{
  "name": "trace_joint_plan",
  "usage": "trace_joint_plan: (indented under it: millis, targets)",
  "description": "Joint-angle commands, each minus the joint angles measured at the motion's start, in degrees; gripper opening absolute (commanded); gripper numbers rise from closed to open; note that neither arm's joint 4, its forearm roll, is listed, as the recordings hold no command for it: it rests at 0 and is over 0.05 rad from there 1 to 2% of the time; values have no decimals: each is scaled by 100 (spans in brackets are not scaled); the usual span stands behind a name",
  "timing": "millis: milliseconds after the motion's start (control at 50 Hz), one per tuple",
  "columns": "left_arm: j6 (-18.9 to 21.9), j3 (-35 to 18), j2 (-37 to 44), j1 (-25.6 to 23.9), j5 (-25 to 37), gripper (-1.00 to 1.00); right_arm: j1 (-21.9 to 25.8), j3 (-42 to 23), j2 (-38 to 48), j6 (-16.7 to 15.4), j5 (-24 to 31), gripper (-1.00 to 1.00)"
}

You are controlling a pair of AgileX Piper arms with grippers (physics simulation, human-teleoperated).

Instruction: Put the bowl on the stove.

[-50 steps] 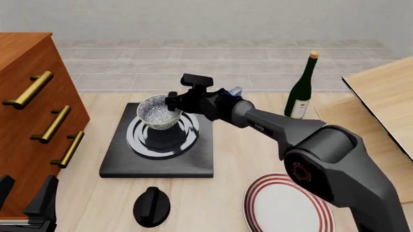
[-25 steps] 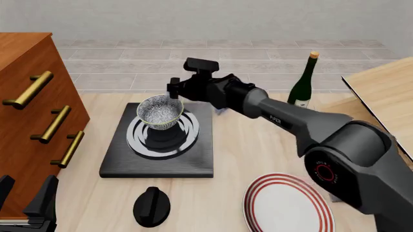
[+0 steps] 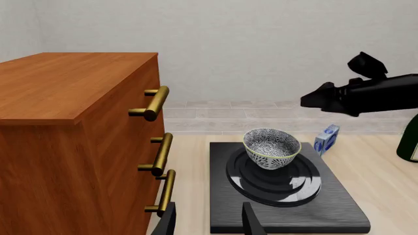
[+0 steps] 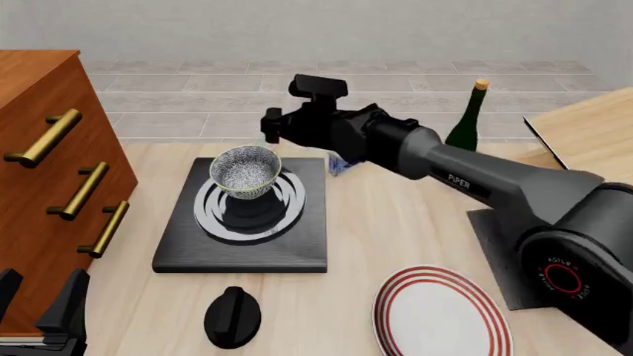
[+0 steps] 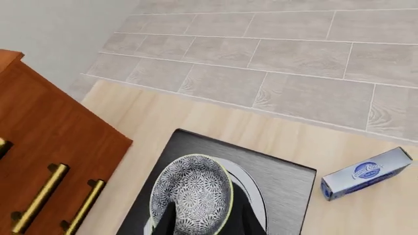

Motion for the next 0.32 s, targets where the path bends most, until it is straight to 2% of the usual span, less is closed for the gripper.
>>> trace_joint_plan:
  millis: [20,160,220,320]
  targets:
    - [0,0,0,0,0,100,105,777,-589,-17,-394,100]
    - [0,0,0,0,0,100,168,1444,-1028,51,-775,100]
    - [0,0,0,0,0,100,283,1832,-1295,238,-1039,100]
    - [0,0,0,0,0,100,351,2273,-1671,251,-1204,100]
